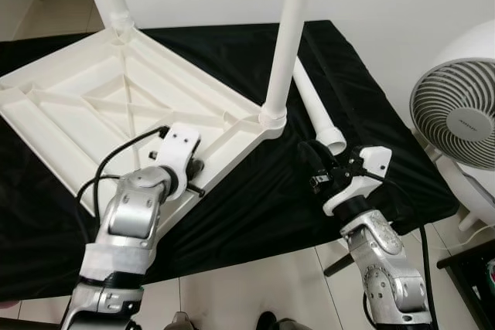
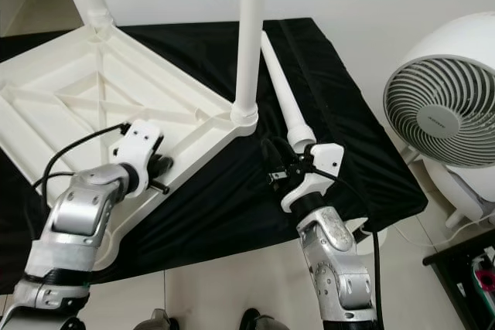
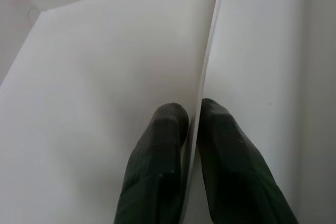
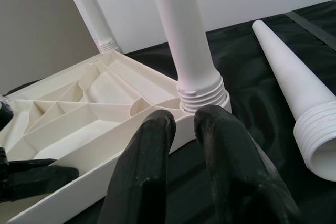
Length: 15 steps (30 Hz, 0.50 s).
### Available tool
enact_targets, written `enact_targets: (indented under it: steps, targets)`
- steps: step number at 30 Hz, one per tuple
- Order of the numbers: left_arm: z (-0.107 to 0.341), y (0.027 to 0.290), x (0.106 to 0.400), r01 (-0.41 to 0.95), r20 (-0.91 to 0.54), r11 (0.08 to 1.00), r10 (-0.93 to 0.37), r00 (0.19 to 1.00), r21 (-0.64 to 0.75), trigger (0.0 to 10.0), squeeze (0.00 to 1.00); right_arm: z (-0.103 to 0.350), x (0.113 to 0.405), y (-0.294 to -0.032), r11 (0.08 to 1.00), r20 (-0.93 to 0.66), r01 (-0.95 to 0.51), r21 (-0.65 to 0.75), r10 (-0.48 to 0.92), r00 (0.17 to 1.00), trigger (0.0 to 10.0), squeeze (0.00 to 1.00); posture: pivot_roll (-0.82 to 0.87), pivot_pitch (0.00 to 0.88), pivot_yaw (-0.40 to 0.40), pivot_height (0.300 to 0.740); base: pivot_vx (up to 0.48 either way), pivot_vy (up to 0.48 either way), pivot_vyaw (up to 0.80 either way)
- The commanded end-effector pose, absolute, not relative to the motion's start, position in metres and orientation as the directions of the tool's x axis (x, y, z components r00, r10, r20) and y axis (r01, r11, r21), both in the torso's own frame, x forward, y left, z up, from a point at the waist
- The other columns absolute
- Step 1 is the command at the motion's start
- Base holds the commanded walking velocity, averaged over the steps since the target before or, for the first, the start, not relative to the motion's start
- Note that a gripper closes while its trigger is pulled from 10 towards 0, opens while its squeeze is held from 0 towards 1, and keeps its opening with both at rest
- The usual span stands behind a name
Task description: Building children table
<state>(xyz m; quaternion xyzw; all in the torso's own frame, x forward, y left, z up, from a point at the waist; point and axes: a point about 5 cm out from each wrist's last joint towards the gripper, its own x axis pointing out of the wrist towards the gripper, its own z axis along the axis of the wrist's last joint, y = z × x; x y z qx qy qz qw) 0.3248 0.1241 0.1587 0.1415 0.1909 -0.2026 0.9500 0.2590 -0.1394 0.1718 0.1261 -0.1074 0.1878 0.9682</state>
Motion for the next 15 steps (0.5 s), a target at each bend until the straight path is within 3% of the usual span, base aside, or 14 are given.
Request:
enact_targets:
  steps: [1, 2, 3, 15]
  targets:
    - [0.168, 0.120, 0.332, 0.298, -0.339, 0.913, -0.197, 0.920, 0.279, 10.0, 0.00, 0.168, 0.259, -0.140, 0.903, 0.238, -0.379, 0.204, 0.330, 0.914, 10.0, 0.00, 0.09, 0.102, -0.008, 0.740, 0.000, 0.000, 0.00]
    - [0.169, 0.117, 0.331, 0.300, -0.334, 0.919, -0.206, 0.920, 0.258, 10.0, 0.00, 0.168, 0.259, -0.140, 0.904, 0.239, -0.377, 0.204, 0.327, 0.914, 10.0, 0.00, 0.09, 0.102, -0.008, 0.740, 0.000, 0.000, 0.00]
    - [0.171, 0.113, 0.330, 0.317, -0.321, 0.919, -0.236, 0.917, 0.232, 10.0, 1.00, 0.168, 0.258, -0.141, 0.905, 0.241, -0.374, 0.202, 0.324, 0.915, 10.0, 0.00, 0.09, 0.101, -0.006, 0.740, 0.000, 0.000, 0.00]
    - [0.189, 0.102, 0.326, 0.415, -0.212, 0.887, -0.373, 0.903, 0.205, 10.0, 1.00, 0.167, 0.257, -0.142, 0.909, 0.240, -0.363, 0.204, 0.313, 0.919, 10.0, 0.00, 0.09, 0.101, -0.004, 0.740, 0.000, 0.000, 0.00]
